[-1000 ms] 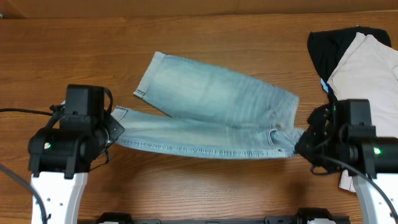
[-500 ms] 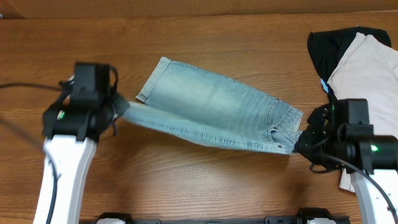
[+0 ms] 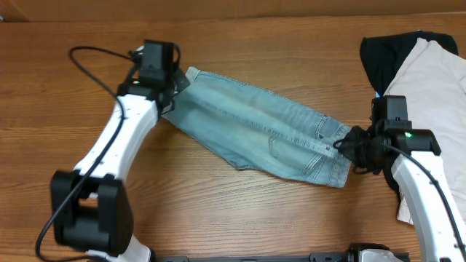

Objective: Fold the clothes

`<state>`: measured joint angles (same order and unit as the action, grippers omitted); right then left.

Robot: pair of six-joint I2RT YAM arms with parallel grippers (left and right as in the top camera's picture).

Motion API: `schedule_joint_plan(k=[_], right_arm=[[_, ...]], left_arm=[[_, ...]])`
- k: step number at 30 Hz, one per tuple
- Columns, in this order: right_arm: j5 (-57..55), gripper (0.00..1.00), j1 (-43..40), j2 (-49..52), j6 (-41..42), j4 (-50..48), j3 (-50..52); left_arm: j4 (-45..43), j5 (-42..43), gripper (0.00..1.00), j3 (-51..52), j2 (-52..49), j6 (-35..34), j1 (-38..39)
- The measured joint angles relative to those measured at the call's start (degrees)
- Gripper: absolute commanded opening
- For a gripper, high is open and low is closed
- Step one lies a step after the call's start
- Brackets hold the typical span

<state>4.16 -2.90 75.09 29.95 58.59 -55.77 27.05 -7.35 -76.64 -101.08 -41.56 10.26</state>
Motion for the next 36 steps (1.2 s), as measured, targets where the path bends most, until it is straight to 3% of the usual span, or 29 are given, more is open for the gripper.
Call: schedule_joint_plan(k=[6, 7, 8, 9, 10, 11, 12, 13, 20, 26, 33, 35, 36], right_arm=[[-2.3, 0.04, -0.9, 6.1, 0.0, -10.3, 0.1], [-2.5, 0.04, -0.9, 7.0, 0.0, -11.5, 0.1], [-2.7, 0.11, -0.9, 7.9, 0.0, -12.6, 0.1], [-2.9, 0.18, -0.9, 8.9, 0.0, -13.7, 0.1], [-3.0, 0.32, -0.9, 9.9, 0.1, -14.6, 0.1], [-3.2, 0.55, -0.9, 10.9, 0.1, -15.4, 0.1], [-3.4, 0.92, -0.9, 12.0, 0.1, -16.5, 0.1], [-3.6, 1.0, -1.0, 12.9, 0.0, -17.5, 0.1], [-4.4, 1.0, -1.2, 15.1, -0.7, -23.3, 0.1], [-4.4, 1.0, -1.2, 15.0, -1.5, -15.3, -3.5], [-3.3, 1.0, -1.1, 9.6, -7.2, -4.5, -15.5], [-2.0, 0.85, -0.5, 7.7, -9.5, -3.3, -17.9], [-1.3, 0.58, 0.2, 7.0, -10.9, -2.7, -18.6]], left_arm=[[-10.0, -0.3, 0.04, 0.0, -5.8, 0.3, 2.2], [-11.2, -0.4, 0.1, 0.0, -6.5, 0.3, 2.5], [-12.1, -0.4, 0.26, 0.0, -7.1, 0.3, 2.6], [-12.9, -0.4, 0.49, 0.0, -7.8, 0.5, 2.8], [-13.3, -0.5, 0.91, 0.0, -8.3, 0.5, 2.9], [-13.6, -0.6, 1.0, 0.0, -8.8, 0.9, 3.0], [-13.6, -0.7, 1.0, 0.0, -9.1, 0.9, 3.2], [-13.7, -0.7, 1.0, 0.0, -9.3, 0.9, 3.3], [-13.5, -1.0, 1.0, 0.0, -9.4, 3.5, 3.3], [-6.6, -1.1, 1.0, -0.3, -9.4, 8.9, 3.3], [0.1, -1.2, 1.0, -0.3, -5.9, 16.3, 3.3], [1.0, -1.0, 0.86, -0.4, -3.3, 18.2, 3.5], [1.4, -0.6, 0.66, -0.6, -1.9, 19.2, 3.7]])
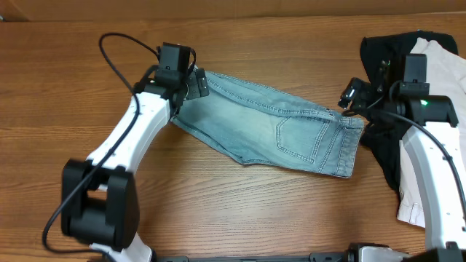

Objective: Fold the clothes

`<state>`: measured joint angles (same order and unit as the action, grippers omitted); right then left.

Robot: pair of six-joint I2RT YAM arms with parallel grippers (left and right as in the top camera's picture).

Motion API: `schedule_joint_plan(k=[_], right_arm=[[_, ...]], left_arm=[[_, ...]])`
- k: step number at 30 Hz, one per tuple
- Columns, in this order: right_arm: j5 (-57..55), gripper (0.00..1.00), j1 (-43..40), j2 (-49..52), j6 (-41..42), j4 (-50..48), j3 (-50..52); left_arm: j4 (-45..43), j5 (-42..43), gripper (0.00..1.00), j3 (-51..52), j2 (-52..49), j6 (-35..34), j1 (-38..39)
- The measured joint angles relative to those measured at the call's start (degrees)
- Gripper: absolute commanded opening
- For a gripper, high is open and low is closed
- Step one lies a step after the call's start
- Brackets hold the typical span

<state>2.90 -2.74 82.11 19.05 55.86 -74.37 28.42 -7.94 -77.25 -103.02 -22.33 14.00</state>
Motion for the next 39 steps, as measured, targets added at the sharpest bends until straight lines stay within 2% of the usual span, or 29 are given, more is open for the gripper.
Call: schedule_joint_plan(k=[1, 2, 3, 5, 11, 16, 23, 29, 31, 34, 36, 37, 39], right_arm=[[0.6, 0.31, 0.8, -0.3, -1.0, 0.4, -0.1], [1.1, 0.17, 1.8, -0.4, -1.5, 0.9, 0.0], [1.4, 0.15, 2.9, -0.1, -2.2, 1.0, 0.3], [2.1, 0.04, 5.4, 1.1, -3.3, 0.8, 1.5], [3.2, 0.04, 11.2, 8.2, -4.2, -3.8, 7.5], [4.4, 0.04, 11.8, 13.2, -4.0, -11.0, 10.3], [3.7, 0.04, 11.8, 20.4, -2.8, -27.5, 10.4], [2.4, 0.04, 11.7, 25.0, -0.3, -37.0, 10.4], [2.3, 0.13, 11.6, 25.3, 0.5, -37.2, 10.4], [4.2, 0.44, 11.0, 25.3, 1.4, -32.9, 9.8], [7.1, 0.54, 10.3, 25.3, 1.3, -28.2, 9.0], [8.6, 0.56, 10.2, 25.3, 1.2, -26.6, 8.6], [11.0, 0.58, 9.9, 25.2, 0.6, -24.0, 7.6]], left_arm=[[0.2, 0.4, 0.41, -0.2, 1.0, 1.1, 0.3], [0.3, 0.9, 0.2, -0.5, 1.7, 2.1, 0.7], [0.3, 1.2, 0.12, -0.7, 2.2, 2.9, 1.3], [0.3, 1.9, 0.04, -0.8, 2.3, 3.9, 2.4], [0.3, 5.1, 0.04, -0.8, -0.7, 4.8, 4.4], [0.3, 7.6, 0.04, -0.8, -3.7, 4.8, 5.1], [-0.1, 8.7, 0.04, -0.8, -4.0, 4.8, 6.2], [1.0, 8.9, 0.04, -0.8, -4.0, 4.8, 6.7], [1.4, 8.7, 0.04, -0.8, -4.0, 4.8, 6.7], [2.6, 7.1, 0.05, -0.8, -4.0, 4.8, 6.7], [3.7, 5.3, 0.11, -0.8, -4.0, 4.8, 6.6], [4.2, 4.4, 0.2, -0.8, -4.0, 4.8, 6.6], [4.8, 3.4, 0.5, -0.8, -4.0, 5.3, 6.3]])
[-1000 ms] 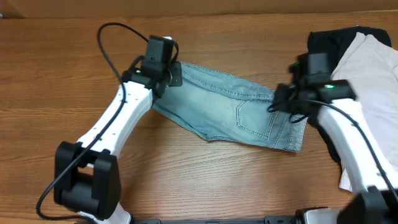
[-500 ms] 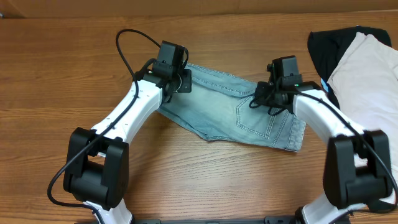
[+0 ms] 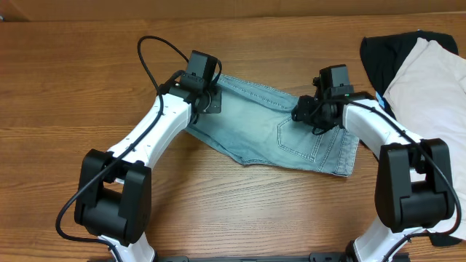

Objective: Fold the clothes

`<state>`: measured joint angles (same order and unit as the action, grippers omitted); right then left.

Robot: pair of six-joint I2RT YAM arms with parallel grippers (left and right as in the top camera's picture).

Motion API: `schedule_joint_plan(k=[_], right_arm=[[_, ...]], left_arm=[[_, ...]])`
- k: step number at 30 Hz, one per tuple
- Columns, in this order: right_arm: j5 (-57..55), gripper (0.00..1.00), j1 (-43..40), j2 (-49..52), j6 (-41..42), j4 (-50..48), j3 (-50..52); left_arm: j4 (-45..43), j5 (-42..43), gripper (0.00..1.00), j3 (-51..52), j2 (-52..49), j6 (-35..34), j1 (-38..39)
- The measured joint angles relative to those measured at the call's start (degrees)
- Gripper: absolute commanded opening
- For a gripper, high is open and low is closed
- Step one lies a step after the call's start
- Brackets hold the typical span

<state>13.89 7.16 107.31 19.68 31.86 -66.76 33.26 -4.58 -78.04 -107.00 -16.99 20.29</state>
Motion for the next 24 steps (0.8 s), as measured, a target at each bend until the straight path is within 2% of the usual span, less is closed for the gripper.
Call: schedule_joint_plan(k=[1, 2, 5, 12, 24], right_arm=[[1.0, 0.6, 0.0, -0.1, -0.2, 1.1, -0.5], [1.8, 0.61, 0.0, -0.3, -0.1, 2.0, -0.9], [3.7, 0.66, 0.0, -1.6, -0.3, 3.7, -1.4], [4.7, 0.76, 0.0, -5.1, -0.9, 4.5, -1.7], [4.2, 0.82, 0.0, -5.3, -1.5, 9.6, -1.9]], left_arm=[[0.1, -0.4, 0.63, 0.0, 0.0, 0.1, -0.3], [0.2, -0.7, 0.69, 0.0, 0.0, 0.1, -0.7], [-0.1, -1.2, 0.8, 0.0, 0.0, 0.5, -2.6], [-2.1, -2.1, 0.84, 0.0, -2.0, 1.1, -6.6], [-6.3, 1.7, 0.83, -0.5, -11.5, 2.4, -6.1]])
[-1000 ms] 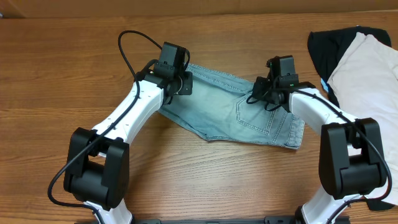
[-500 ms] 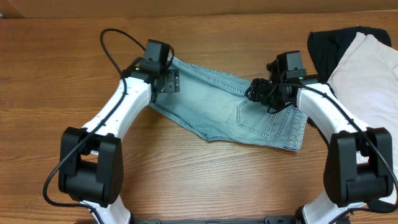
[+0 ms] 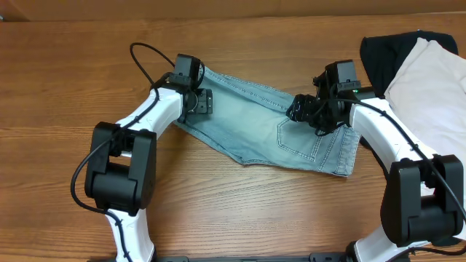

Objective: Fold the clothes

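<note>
A pair of light blue denim shorts [image 3: 262, 127] lies spread flat across the middle of the table, seen only in the overhead view. My left gripper [image 3: 202, 102] is down on its upper left end. My right gripper [image 3: 297, 110] rests on the top edge, right of the middle, beside a back pocket [image 3: 298, 138]. From above, both sets of fingers are too dark and small to tell whether they are open or shut on the cloth.
A pile of other clothes sits at the right edge: a black garment [image 3: 382, 54] with a cream one [image 3: 429, 87] on top. The left arm's cable [image 3: 149, 62] loops above the wood table [image 3: 73, 109].
My left gripper has shifted a little to the left along the shorts' left end, and its arm now lies more upright. My right gripper and the shorts have hardly moved.
At first the shorts were folded narrow, one gripper at each end. Then they lay opened flat with the back pocket showing, my right gripper off the right end near the pile. After that my right gripper was on the top edge, where it remains.
</note>
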`<state>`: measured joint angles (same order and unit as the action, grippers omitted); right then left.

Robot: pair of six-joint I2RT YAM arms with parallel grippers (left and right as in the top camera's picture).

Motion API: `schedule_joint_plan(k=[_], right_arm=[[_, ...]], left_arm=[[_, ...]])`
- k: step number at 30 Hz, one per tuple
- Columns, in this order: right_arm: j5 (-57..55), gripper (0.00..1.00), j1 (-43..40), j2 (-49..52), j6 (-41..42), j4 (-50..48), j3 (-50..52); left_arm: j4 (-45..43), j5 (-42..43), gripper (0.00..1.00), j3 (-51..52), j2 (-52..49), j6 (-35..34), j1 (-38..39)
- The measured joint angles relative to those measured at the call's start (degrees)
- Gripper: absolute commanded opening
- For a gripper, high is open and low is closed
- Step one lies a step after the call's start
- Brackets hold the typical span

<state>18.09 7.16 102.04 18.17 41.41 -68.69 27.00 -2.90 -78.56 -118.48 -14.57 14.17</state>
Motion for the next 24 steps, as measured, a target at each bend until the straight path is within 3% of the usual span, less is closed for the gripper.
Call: schedule_joint_plan(k=[12, 24], right_arm=[[-2.0, 0.91, 0.0, 0.0, -0.1, 0.1, 0.0], [-2.0, 0.93, 0.0, 0.0, -0.2, 0.6, 0.0]], left_arm=[[2.1, -0.1, 0.86, -1.6, -0.9, 0.0, 0.1], [4.5, -0.2, 0.93, -2.8, -1.4, 0.0, 0.4]])
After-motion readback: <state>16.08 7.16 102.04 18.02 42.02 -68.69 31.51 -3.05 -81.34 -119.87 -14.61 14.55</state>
